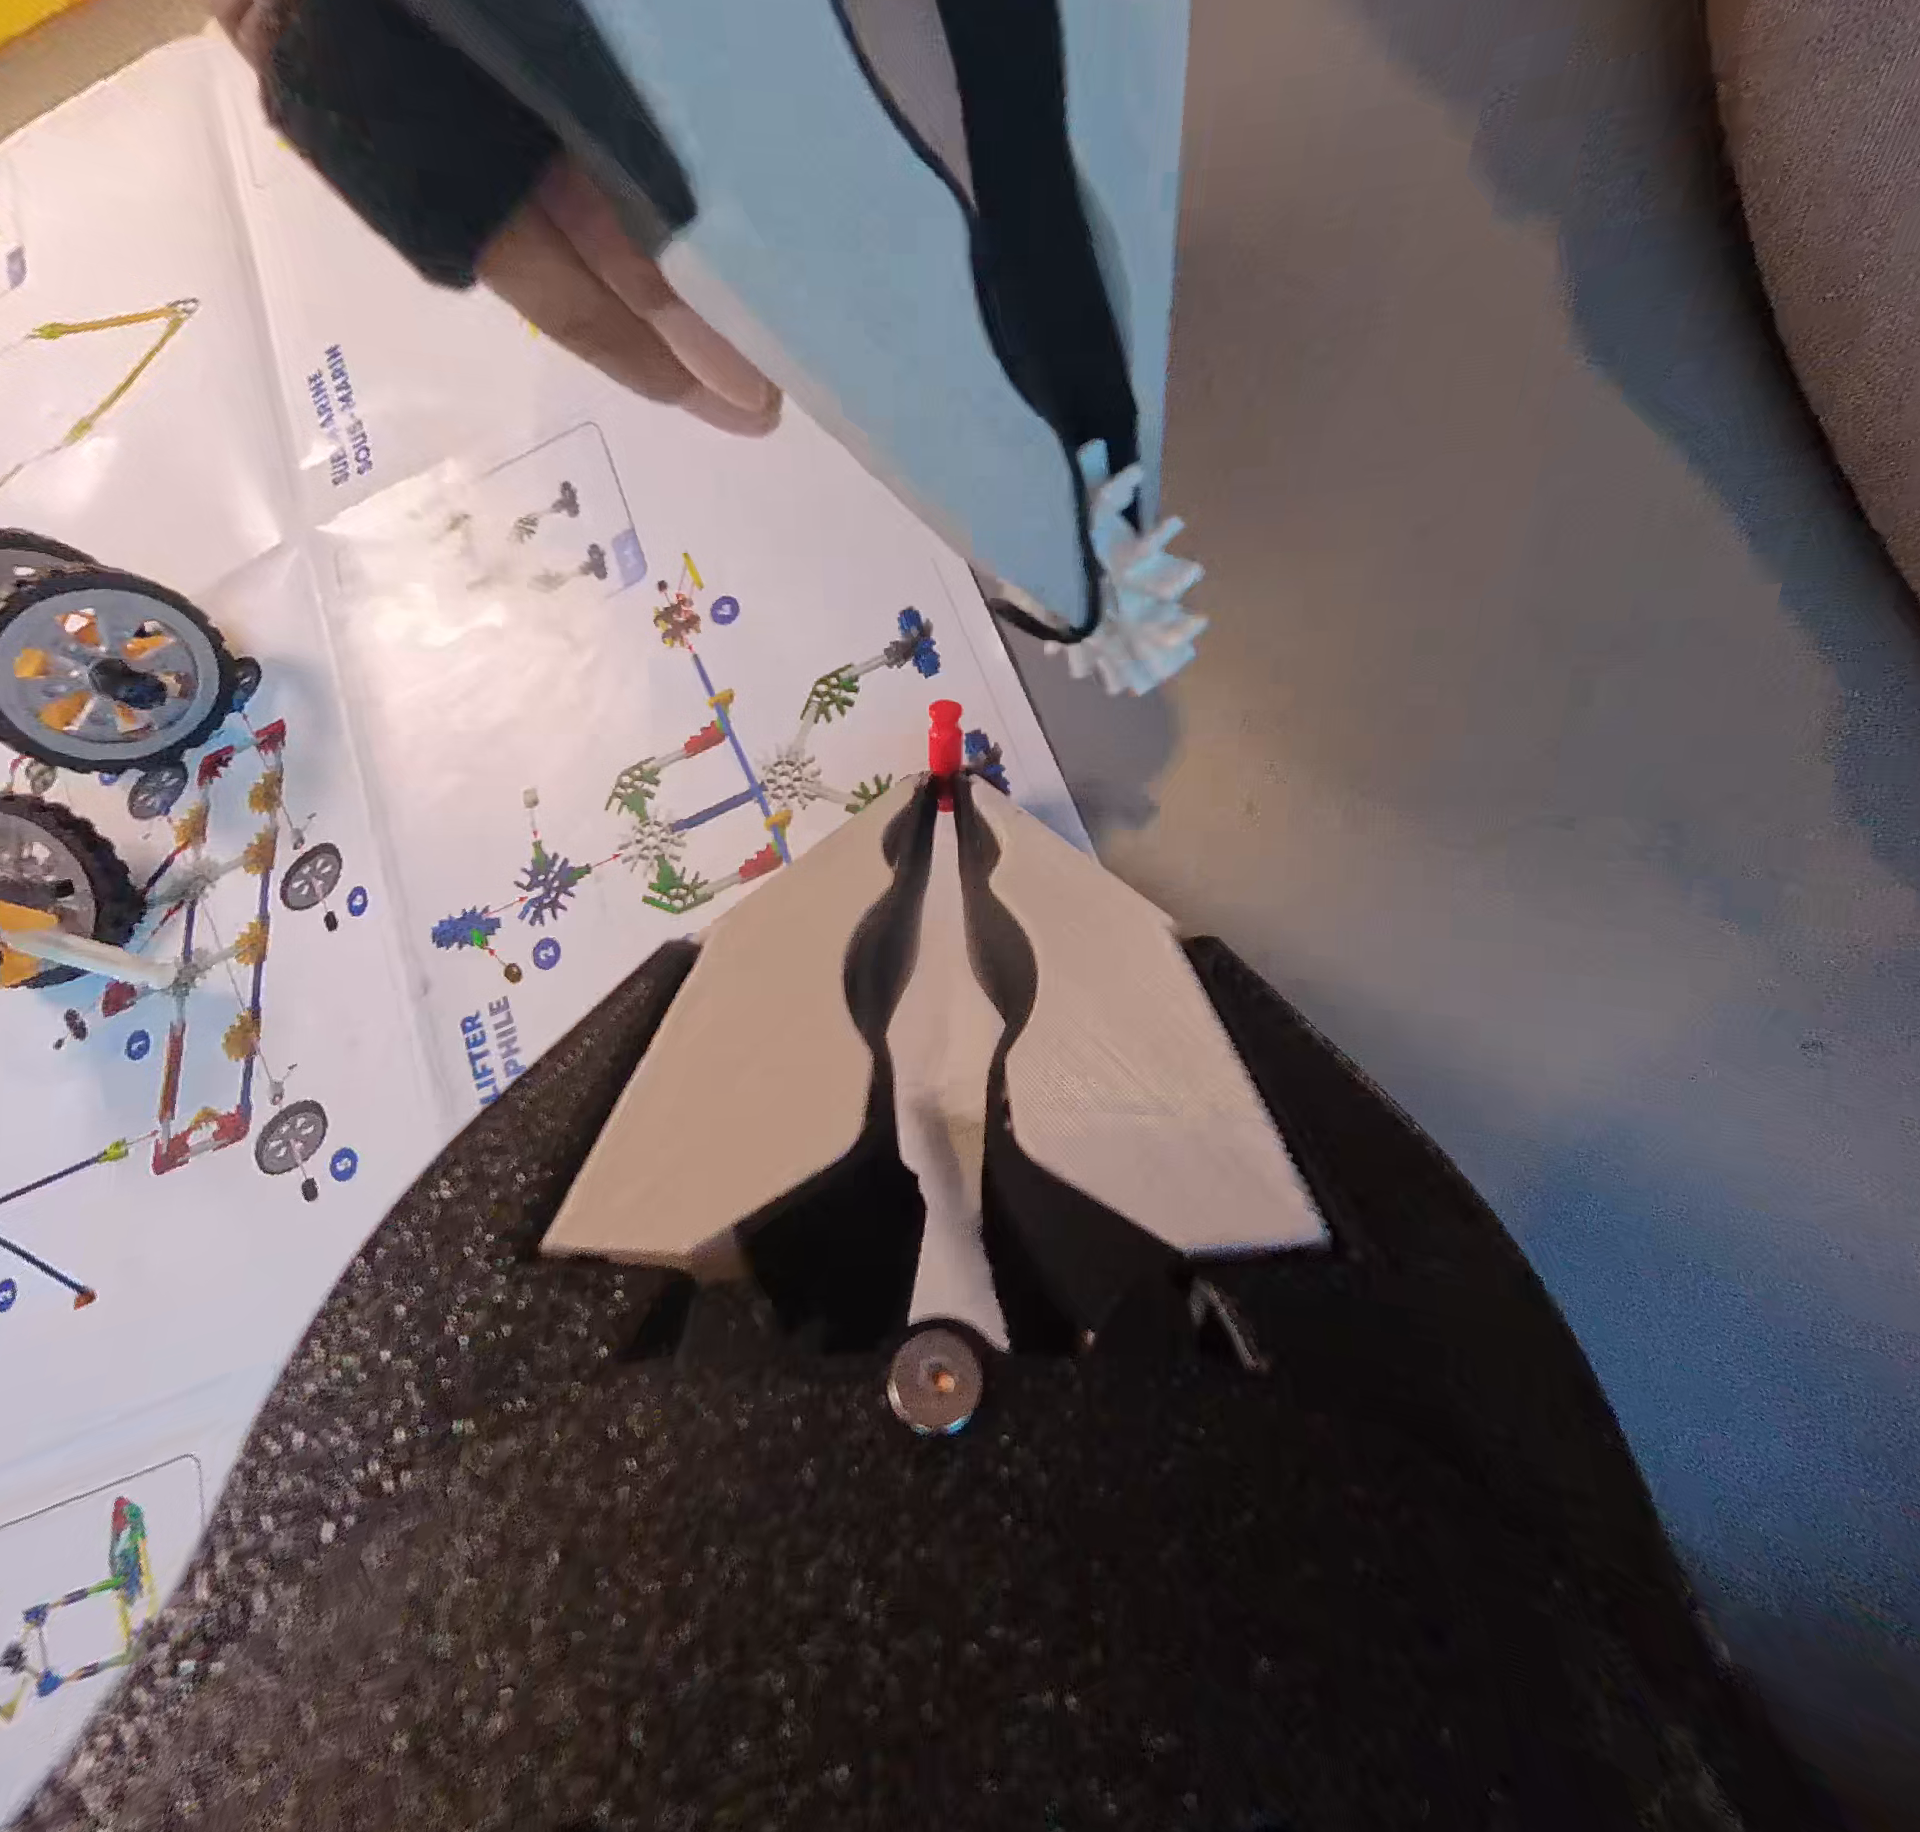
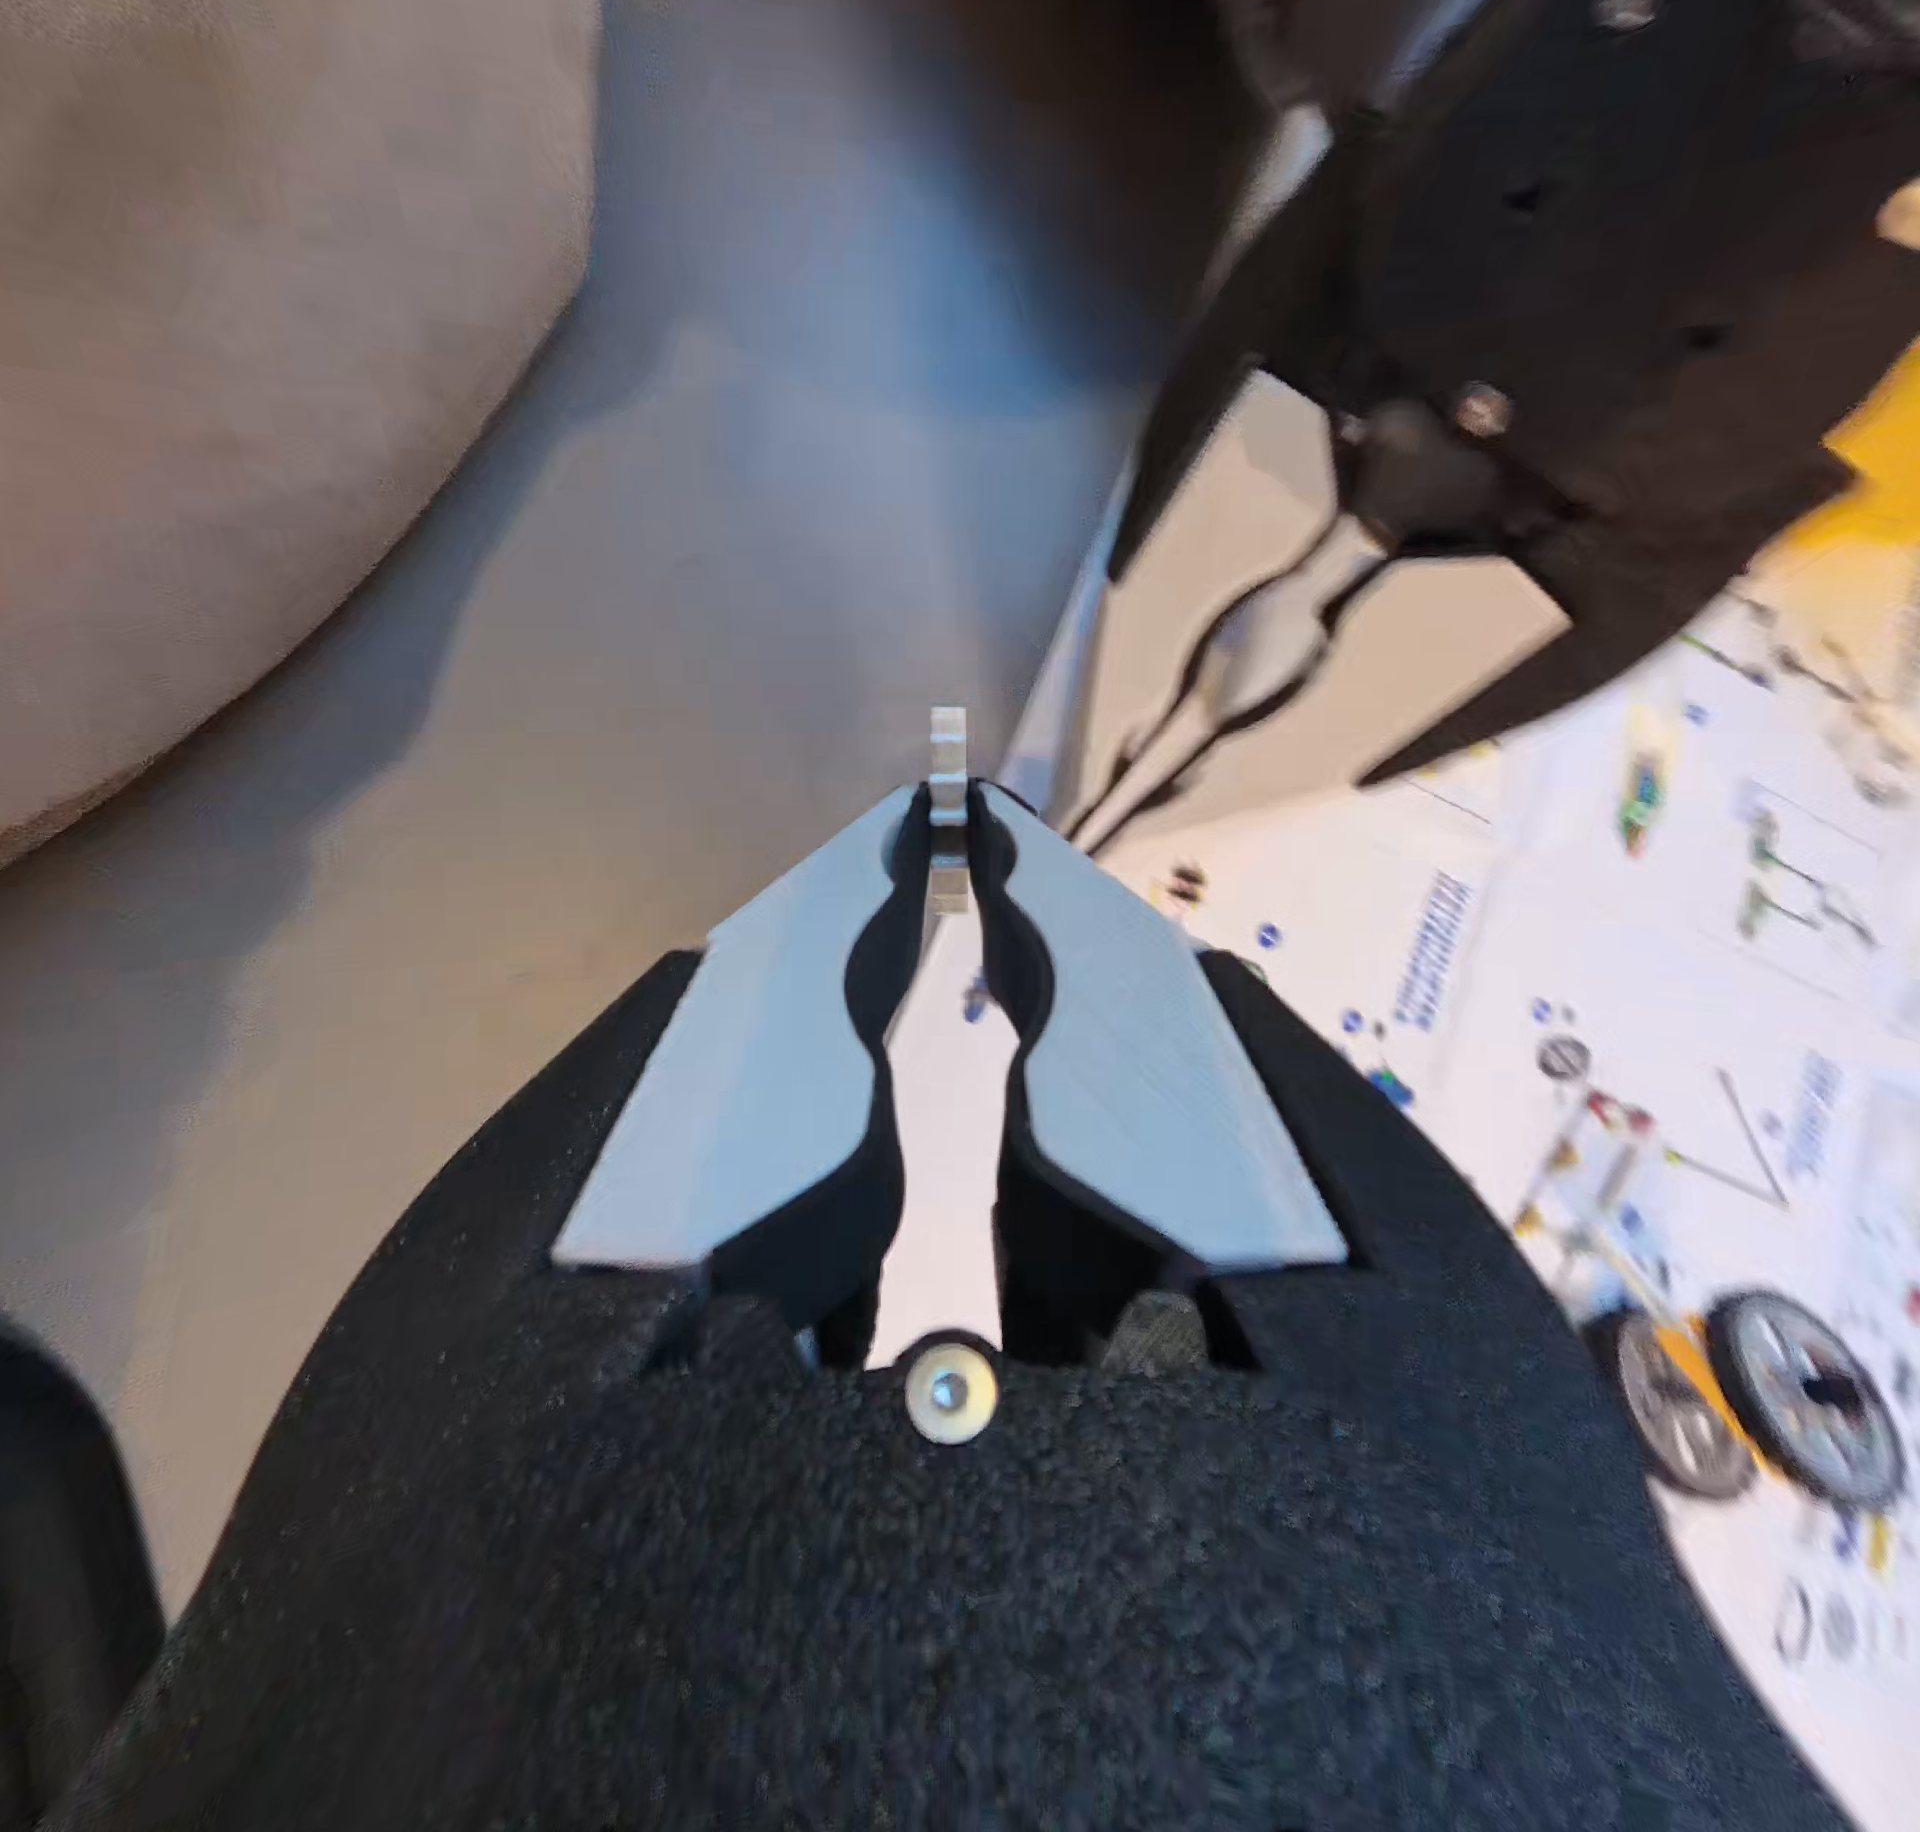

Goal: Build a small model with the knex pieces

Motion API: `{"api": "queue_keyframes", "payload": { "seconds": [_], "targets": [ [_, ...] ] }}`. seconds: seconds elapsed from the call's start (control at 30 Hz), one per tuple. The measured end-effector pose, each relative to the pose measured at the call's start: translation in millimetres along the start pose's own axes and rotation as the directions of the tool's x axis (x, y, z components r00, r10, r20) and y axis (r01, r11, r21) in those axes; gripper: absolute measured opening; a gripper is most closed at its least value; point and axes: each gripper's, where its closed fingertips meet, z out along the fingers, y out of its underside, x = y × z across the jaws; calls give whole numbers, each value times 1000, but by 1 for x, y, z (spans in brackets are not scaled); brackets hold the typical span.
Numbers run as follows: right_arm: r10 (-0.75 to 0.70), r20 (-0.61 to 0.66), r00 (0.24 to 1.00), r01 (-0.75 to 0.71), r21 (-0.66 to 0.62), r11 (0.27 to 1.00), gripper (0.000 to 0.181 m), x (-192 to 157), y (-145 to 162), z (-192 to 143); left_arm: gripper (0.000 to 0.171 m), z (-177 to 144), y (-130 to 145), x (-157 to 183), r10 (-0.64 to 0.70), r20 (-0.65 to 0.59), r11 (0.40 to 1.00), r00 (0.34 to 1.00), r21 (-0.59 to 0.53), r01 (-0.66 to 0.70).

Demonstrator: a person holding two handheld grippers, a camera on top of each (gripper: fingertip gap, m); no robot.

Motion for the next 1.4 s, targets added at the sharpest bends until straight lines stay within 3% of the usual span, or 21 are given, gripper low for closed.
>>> {"api": "queue_keyframes", "payload": {
  "seconds": [0.03,0.17,0.3,0.4,0.47,0.6,0.73,0.87,0.97,1.07,1.17,1.27,1.33,1.4],
  "targets": [
    [28,-81,996,-26,22,999,4,9,4,-6,1,-3,-3,-4,-24,9,999,1000,28,23],
    [198,-322,926,-147,178,973,4,29,11,-25,1,-16,-7,-22,-150,42,984,988,101,145],
    [447,-416,792,-305,366,879,4,53,21,-37,1,-25,0,-38,-326,83,939,942,147,312],
    [544,-453,706,-358,435,826,4,67,31,-43,1,-41,2,-51,-493,113,858,863,226,461],
    [548,-486,681,-386,399,832,4,70,42,-42,1,-62,4,-61,-603,141,780,785,312,543],
    [505,-575,643,-378,335,863,4,70,58,-45,1,-136,25,-78,-753,320,652,575,487,582],
    [500,-591,633,-369,338,866,4,69,61,-51,1,-252,58,-61,-831,487,553,269,672,493],
    [527,-573,628,-364,383,849,4,72,56,-55,1,-345,114,-22,-790,611,520,-56,715,466],
    [529,-572,627,-356,394,848,4,73,53,-56,1,-377,143,-12,-742,651,498,-160,695,518],
    [521,-576,630,-350,388,853,4,72,51,-54,1,-375,173,-21,-687,711,459,-152,586,668],
    [505,-587,633,-332,383,862,4,70,47,-54,36,-367,199,-33,-643,750,410,-152,505,759],
    [485,-602,634,-302,385,872,4,69,42,-56,47,-363,183,-50,-631,767,485,-112,503,715],
    [477,-603,640,-283,392,875,5,69,38,-56,49,-347,156,-59,-656,754,548,-30,504,667],
    [490,-581,650,-281,414,866,5,69,34,-53,45,-303,110,-64,-728,663,604,173,503,618]
  ]
}}
